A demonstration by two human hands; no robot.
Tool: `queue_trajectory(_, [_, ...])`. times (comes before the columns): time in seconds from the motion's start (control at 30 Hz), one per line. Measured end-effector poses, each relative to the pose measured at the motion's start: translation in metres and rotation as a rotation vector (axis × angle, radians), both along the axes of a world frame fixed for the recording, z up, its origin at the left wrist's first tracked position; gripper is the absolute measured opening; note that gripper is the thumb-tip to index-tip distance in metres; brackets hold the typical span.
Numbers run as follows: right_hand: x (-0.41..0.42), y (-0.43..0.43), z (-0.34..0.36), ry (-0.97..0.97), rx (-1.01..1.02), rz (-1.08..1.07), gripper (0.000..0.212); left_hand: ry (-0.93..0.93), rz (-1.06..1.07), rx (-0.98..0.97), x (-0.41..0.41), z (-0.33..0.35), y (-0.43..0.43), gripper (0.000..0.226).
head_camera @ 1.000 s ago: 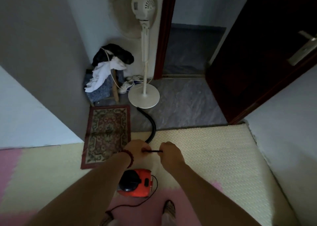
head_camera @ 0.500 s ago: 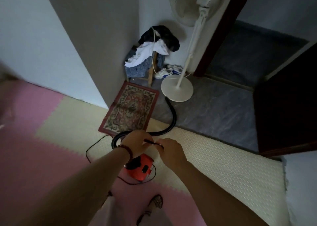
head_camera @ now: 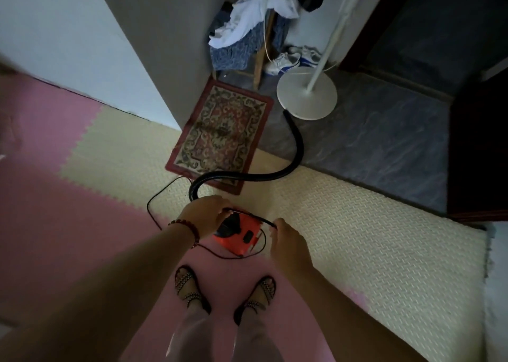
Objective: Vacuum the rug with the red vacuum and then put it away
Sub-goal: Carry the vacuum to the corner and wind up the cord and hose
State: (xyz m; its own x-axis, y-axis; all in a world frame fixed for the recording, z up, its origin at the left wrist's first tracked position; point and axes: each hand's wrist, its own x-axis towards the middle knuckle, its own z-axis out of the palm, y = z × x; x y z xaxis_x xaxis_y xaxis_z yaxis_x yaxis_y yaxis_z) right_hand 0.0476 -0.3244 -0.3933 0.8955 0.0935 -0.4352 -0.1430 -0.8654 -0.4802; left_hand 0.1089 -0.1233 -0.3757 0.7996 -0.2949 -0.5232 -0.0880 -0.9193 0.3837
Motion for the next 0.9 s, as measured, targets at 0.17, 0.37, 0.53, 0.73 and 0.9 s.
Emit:
queue_trajectory(0.17, [-0.007, 0.005, -0.056, 0.133, -0.044, 0.026, 0.029, 0.076, -0.086, 0.034, -0.004, -0.055, 0.013, 0.030])
queue_trajectory(0.37, [-0.010, 0.032, -0.104, 0.272, -0.110, 0.116, 0.043, 0.037, -0.184, 0.007, -0.014, -0.109, 0.019, 0.031])
queue_trajectory(0.53, [-0.003, 0.056, -0.136, 0.169, -0.199, 0.173, 0.034, 0.024, -0.263, -0.020, -0.016, -0.149, 0.020, 0.032])
queue_trajectory(0.73, [0.014, 0.070, -0.186, 0.203, -0.059, 0.242, 0.023, -0.063, -0.324, 0.084, -0.016, -0.197, 0.027, 0.032])
queue_trajectory(0.9, [0.026, 0.079, -0.224, 0.243, -0.032, 0.191, 0.025, -0.039, -0.278, 0.085, -0.010, -0.234, 0.036, 0.042])
